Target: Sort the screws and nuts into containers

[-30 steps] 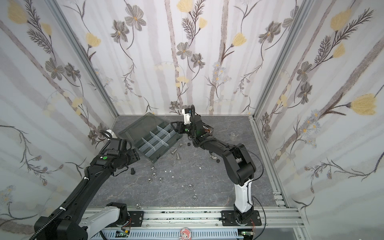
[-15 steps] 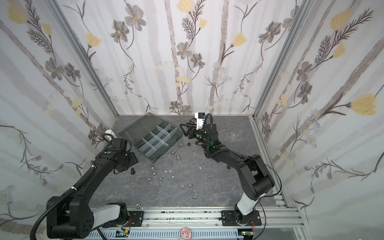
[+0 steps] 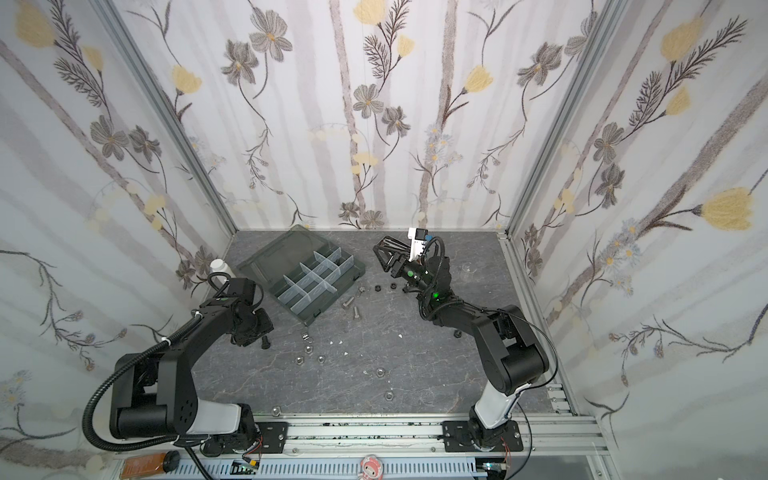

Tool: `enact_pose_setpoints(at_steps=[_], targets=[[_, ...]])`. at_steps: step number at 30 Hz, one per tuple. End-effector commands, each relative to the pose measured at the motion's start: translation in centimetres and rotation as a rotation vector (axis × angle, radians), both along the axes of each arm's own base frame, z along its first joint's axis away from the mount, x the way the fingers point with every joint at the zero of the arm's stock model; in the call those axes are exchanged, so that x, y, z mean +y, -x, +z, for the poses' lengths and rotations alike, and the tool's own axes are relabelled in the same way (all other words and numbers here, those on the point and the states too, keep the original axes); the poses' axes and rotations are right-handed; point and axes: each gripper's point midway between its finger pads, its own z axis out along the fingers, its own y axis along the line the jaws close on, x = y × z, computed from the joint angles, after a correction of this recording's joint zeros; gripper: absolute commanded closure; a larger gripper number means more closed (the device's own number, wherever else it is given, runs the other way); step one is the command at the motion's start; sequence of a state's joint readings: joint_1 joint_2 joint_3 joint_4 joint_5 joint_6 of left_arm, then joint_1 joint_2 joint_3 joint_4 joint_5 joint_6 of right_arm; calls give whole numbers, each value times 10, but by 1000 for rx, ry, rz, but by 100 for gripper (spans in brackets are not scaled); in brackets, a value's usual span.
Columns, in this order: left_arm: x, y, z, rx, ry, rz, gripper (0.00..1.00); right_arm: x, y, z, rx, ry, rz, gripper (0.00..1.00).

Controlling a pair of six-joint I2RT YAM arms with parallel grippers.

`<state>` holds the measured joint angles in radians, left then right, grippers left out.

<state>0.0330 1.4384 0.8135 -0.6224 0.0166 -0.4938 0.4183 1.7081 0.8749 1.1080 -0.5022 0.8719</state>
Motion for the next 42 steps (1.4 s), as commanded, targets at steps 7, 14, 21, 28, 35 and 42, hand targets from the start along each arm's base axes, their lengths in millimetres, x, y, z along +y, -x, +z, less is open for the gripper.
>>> enact_pose_setpoints(at_steps=[7,14,21,28,35,42], targets=[[7,-1,-24,60,-27,-12,58,-7,8,22,-70,-64,20,35],[7,0,-30,80,-26,-16,65,-7,7,23,-73,-66,21,34],[6,1,-40,106,-19,-24,76,-8,9,24,-81,-70,26,32],[7,-1,-38,100,-27,-23,86,-7,8,20,-75,-88,66,22],[7,-5,-30,72,-26,-28,97,1,9,17,-60,-106,133,0],[6,-11,-13,26,-26,-30,100,0,6,13,-42,-98,120,0]])
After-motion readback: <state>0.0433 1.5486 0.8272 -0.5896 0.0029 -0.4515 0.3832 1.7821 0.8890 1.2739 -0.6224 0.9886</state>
